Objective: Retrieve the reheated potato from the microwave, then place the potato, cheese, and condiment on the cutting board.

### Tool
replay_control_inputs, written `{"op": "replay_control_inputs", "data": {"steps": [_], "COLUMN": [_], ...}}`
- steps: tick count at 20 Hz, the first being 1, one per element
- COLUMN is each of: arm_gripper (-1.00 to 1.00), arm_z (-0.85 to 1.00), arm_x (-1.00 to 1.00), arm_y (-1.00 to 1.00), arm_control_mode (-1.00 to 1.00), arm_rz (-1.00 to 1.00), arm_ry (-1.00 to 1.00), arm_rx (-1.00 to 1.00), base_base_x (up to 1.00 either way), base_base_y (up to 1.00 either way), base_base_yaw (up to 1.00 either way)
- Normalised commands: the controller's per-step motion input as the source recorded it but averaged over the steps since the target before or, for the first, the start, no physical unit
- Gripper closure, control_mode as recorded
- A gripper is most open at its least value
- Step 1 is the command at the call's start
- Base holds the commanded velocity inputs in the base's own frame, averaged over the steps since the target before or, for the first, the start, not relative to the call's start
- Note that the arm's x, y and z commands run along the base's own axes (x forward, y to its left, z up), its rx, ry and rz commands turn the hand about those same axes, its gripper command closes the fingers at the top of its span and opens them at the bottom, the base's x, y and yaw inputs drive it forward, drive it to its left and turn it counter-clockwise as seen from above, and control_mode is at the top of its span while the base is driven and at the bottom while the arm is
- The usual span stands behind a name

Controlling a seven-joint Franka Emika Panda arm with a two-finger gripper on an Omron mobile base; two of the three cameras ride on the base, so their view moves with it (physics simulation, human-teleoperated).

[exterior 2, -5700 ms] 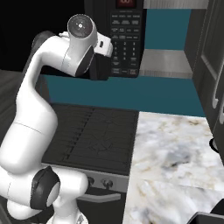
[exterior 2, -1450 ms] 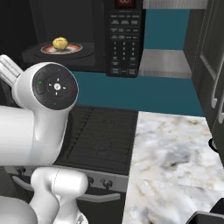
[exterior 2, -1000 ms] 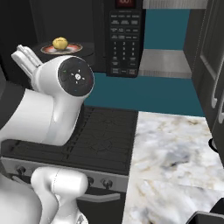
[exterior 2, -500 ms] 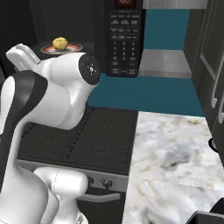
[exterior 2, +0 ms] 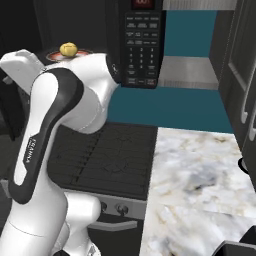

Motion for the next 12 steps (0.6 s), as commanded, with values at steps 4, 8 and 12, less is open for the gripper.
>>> {"op": "replay_control_inputs", "data": {"steps": [4,8,12], "arm_gripper": [-1.0,-1.0,-1.0], "arm_z": [0.0,0.0,-0.02], "arm_x": [0.0,0.0,0.0], "arm_y": [0.62,0.65,0.7], "arm_control_mode": [-1.0,-1.0,-1.0], "arm_rz": [0.27,0.22,0.14], "arm_ry": [-0.04,-0.11,-0.17], "arm_rx": [0.0,0.0,0.0], "base_base_x": [0.0,0.0,0.0], "base_base_y": [0.0,0.0,0.0], "base_base_yaw": [0.0,0.0,0.0]}}
